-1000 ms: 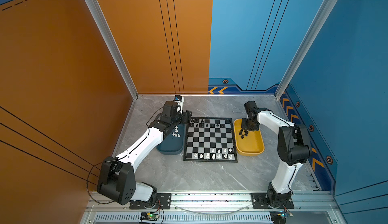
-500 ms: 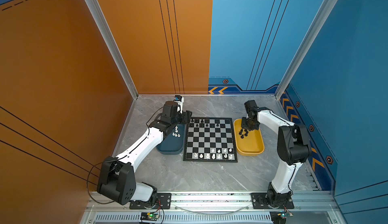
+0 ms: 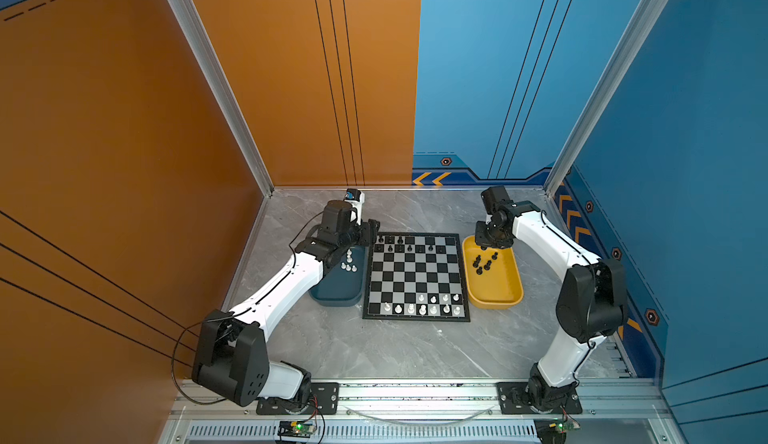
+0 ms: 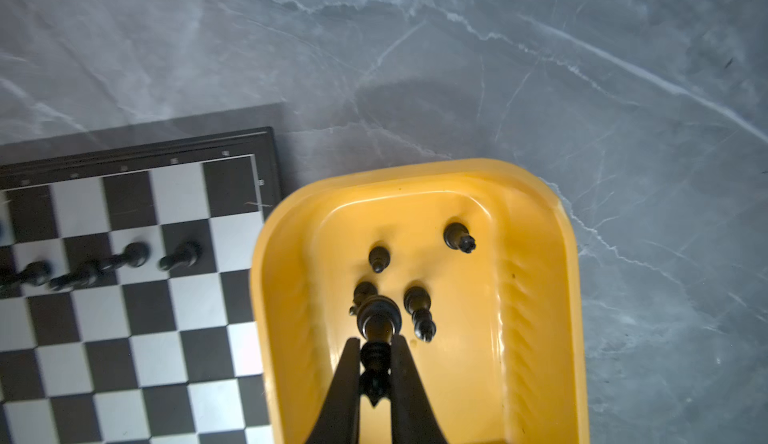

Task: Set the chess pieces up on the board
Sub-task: 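Lift the black piece and carry it over the board's far rows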

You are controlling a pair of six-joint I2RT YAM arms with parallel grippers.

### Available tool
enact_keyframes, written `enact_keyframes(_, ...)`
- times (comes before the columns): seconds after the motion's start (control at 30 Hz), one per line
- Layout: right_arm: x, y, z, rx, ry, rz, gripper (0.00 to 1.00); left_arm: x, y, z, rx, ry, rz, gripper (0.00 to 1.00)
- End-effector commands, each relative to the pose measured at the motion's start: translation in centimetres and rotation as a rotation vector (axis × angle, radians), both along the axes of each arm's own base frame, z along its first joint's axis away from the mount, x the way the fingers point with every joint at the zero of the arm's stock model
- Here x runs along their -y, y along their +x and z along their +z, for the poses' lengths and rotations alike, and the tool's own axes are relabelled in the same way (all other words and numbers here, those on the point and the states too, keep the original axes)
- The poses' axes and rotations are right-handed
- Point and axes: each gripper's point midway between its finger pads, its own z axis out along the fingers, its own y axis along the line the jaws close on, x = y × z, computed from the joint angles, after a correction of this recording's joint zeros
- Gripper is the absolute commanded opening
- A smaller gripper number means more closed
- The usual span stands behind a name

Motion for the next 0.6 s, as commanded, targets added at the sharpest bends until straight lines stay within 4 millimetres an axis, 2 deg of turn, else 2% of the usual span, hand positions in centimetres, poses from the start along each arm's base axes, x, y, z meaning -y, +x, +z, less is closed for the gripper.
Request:
enact_keyframes(0.0, -1.2, -1.2, 2.9, 0.012, -0.035, 0.043, 0.00, -0.6, -0.4, 0.6, 0.030, 0.009, 0.010, 0.66)
enact_keyframes(0.1, -4.0, -0.8, 3.8, 0.026, -0.026, 0.105, 0.00, -0.9, -0.3, 1.2, 0.046, -0.001, 0.014, 0.66)
enact_keyframes(0.13, -4.9, -0.7, 3.9, 0.026, -0.027, 0.124, 0.00, -1.1, -0.6, -0.1, 0.022, 0.007, 0.014, 0.66)
enact_keyframes(0.3, -10.3, 1.1, 3.7, 0.035, -0.012, 0.224, 0.00, -1.8, -0.9, 0.0, 0.026, 0.008, 0.025, 0.66)
enact_keyframes(0.47, -14.7, 2.7, 2.8, 0.024, -0.004, 0.296, 0.00, -2.8, -1.2, 0.1, 0.034, 0.005, 0.047, 0.67)
enact_keyframes(0.5, -15.5, 3.1, 1.6, 0.003, -0.011, 0.309, 0.00, -2.9, -1.2, 0.2, 0.034, 0.004, 0.049, 0.67)
enact_keyframes(0.57, -17.0, 3.8, 0.9, -0.002, 0.004, 0.328, 0.00, -3.3, -1.3, 0.2, 0.032, 0.005, 0.055, 0.67)
